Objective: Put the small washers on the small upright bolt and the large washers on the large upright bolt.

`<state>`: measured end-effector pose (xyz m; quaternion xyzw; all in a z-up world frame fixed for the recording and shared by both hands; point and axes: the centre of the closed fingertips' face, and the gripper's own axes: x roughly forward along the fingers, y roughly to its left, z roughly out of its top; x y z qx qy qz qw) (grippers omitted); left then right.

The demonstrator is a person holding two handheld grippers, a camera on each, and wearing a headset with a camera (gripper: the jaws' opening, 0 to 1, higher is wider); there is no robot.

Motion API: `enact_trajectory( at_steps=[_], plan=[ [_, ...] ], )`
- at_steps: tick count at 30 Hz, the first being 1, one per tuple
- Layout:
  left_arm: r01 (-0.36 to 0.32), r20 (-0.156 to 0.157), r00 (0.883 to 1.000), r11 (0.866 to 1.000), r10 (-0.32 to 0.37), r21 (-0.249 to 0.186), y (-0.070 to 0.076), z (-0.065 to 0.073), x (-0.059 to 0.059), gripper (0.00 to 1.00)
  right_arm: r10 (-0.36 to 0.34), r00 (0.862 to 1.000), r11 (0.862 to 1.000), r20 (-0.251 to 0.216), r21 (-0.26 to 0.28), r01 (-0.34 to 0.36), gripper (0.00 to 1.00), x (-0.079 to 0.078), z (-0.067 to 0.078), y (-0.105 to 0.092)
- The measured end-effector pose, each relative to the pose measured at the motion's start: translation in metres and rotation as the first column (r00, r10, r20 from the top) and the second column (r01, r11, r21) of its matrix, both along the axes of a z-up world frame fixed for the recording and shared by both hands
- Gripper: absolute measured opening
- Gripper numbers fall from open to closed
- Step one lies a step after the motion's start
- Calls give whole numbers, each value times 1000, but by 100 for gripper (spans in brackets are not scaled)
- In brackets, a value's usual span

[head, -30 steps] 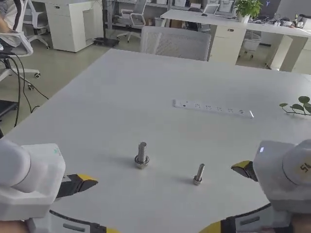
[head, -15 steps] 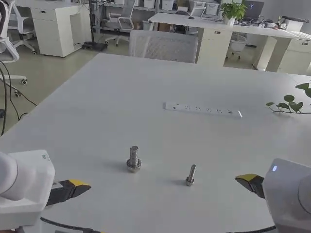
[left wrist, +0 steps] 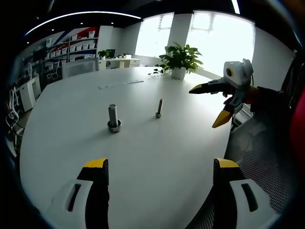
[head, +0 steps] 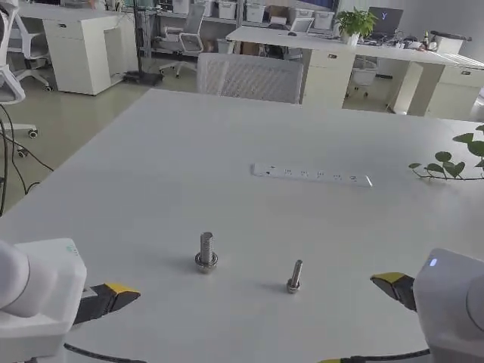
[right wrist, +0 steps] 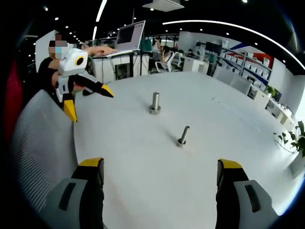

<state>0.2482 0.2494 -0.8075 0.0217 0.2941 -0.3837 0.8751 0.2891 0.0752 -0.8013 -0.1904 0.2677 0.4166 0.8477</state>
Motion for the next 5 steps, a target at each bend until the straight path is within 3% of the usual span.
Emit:
enact_trajectory(
  at_steps=[5],
  plan=[
    [-3, 0, 1000, 1000, 3, 1, 2, 0, 0, 91, 1, 1000, 1000, -3, 0, -1, 100, -1, -1, 2]
  ],
)
